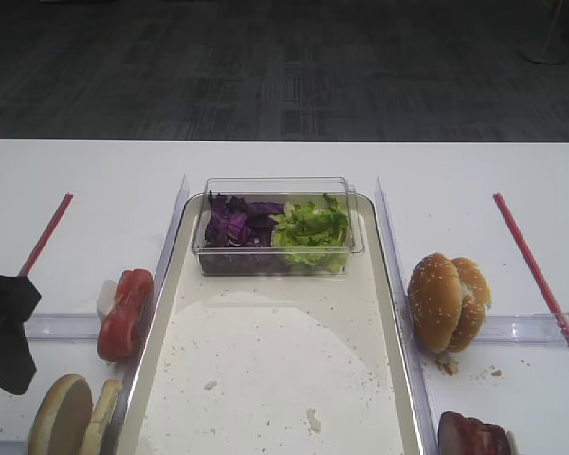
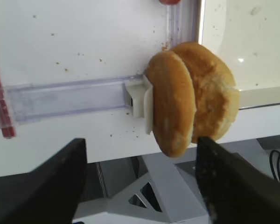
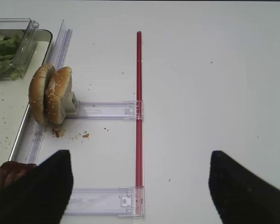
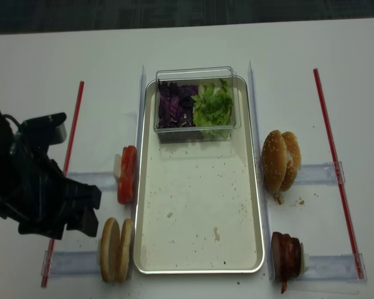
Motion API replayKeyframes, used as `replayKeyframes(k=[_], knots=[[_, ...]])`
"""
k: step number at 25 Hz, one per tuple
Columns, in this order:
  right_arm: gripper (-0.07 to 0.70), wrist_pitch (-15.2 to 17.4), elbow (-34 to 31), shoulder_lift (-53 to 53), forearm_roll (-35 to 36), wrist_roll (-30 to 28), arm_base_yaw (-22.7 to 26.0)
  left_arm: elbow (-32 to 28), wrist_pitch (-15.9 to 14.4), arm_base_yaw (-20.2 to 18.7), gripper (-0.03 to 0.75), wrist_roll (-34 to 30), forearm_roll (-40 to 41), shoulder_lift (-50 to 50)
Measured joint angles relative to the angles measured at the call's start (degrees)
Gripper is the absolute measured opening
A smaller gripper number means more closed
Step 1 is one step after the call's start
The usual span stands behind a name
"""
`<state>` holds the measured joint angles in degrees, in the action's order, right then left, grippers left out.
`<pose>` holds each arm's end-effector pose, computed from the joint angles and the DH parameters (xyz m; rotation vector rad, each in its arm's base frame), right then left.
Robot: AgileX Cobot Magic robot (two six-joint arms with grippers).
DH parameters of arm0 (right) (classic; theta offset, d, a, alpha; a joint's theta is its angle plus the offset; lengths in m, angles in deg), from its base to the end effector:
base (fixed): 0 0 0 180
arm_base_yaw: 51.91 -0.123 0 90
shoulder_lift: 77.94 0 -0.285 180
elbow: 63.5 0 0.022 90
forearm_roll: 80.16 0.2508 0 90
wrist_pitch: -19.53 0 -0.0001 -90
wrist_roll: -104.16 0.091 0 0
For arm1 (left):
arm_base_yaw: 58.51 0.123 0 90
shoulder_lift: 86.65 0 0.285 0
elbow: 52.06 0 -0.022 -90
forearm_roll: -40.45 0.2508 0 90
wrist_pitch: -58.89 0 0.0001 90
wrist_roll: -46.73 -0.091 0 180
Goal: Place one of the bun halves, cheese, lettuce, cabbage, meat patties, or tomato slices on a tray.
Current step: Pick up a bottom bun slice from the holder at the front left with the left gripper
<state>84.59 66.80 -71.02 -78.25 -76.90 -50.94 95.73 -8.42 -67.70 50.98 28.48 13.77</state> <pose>-0.0082 0.0029 0.2659 -0.0047 2.1233 0.0194 0.1863 -0.0478 0.2413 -0.0108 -3.1198 0.3033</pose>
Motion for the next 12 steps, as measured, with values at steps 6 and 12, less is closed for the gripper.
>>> replayKeyframes(k=[6,12], knots=[[0.613,0.0,0.0,0.0,0.0,0.0,0.0,0.0,0.84,-6.87,0.454,4.8,0.21,0.0],[0.613,0.0,0.0,0.0,0.0,0.0,0.0,0.0,3.11,-14.77,0.452,9.14,0.21,0.0]])
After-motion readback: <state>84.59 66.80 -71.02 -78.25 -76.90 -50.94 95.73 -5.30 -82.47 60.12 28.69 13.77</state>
